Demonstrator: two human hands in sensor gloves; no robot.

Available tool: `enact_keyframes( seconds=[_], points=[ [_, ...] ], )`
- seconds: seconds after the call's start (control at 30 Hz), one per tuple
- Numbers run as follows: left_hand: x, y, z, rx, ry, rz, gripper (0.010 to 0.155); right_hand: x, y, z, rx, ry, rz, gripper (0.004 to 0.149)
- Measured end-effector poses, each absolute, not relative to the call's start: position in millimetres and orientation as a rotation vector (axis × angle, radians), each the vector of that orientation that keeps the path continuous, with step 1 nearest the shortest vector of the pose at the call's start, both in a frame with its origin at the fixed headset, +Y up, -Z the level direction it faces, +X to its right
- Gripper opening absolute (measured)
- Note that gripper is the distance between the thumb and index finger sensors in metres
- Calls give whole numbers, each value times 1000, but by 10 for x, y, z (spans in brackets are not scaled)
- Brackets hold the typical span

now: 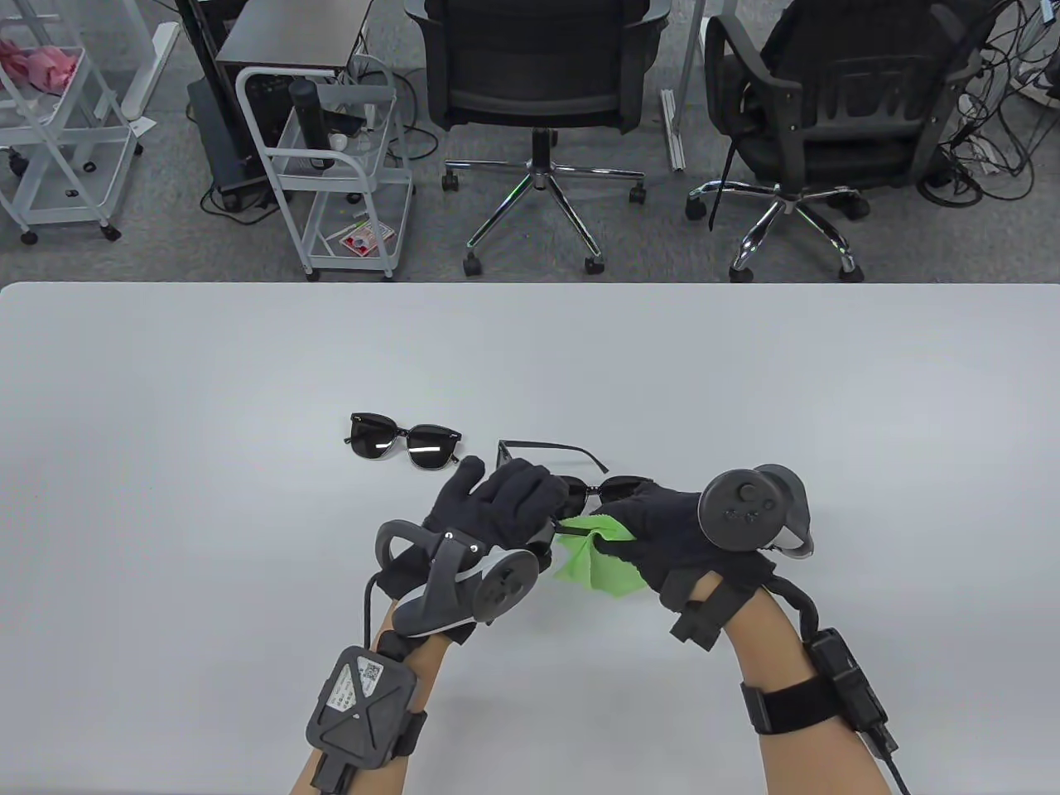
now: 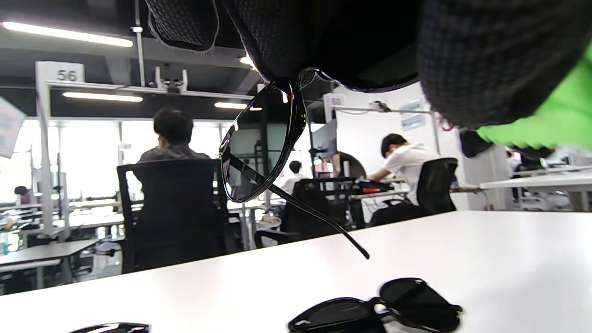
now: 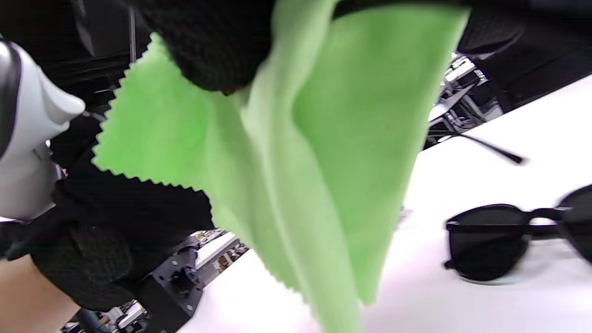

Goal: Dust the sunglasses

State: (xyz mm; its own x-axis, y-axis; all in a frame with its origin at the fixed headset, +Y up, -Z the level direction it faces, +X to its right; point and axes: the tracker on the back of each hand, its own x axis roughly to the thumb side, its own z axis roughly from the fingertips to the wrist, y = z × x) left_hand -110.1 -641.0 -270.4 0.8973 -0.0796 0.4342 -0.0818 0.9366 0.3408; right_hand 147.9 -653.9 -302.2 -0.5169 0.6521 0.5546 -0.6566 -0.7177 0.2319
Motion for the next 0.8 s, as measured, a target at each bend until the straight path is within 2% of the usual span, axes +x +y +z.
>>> enact_keyframes(
  seconds=[0.23, 0.33, 0.47, 0.53, 0.67, 0.8],
  points=[
    [-1220, -6446, -2804, 247, -425, 142, 89, 1706, -6605, -3073, 684, -72, 2179, 41],
    [-1291, -6463, -2859, 129, -426, 321, 91, 1732, -6543, -3017, 630, -215, 2163, 46],
    [-1414, -6601, -2973, -68, -372, 629, 97, 1734, -6340, -2831, 568, -588, 2136, 49],
    [-1455, -6648, -3003, -82, -313, 679, 97, 1668, -6253, -2739, 604, -711, 2151, 45],
    [-1496, -6703, -3017, -138, -224, 761, 98, 1364, -6259, -2693, 785, -617, 2258, 43],
    [-1575, -6773, -3028, -190, -141, 925, 98, 1032, -6434, -2665, 886, -587, 2526, 45]
  ],
)
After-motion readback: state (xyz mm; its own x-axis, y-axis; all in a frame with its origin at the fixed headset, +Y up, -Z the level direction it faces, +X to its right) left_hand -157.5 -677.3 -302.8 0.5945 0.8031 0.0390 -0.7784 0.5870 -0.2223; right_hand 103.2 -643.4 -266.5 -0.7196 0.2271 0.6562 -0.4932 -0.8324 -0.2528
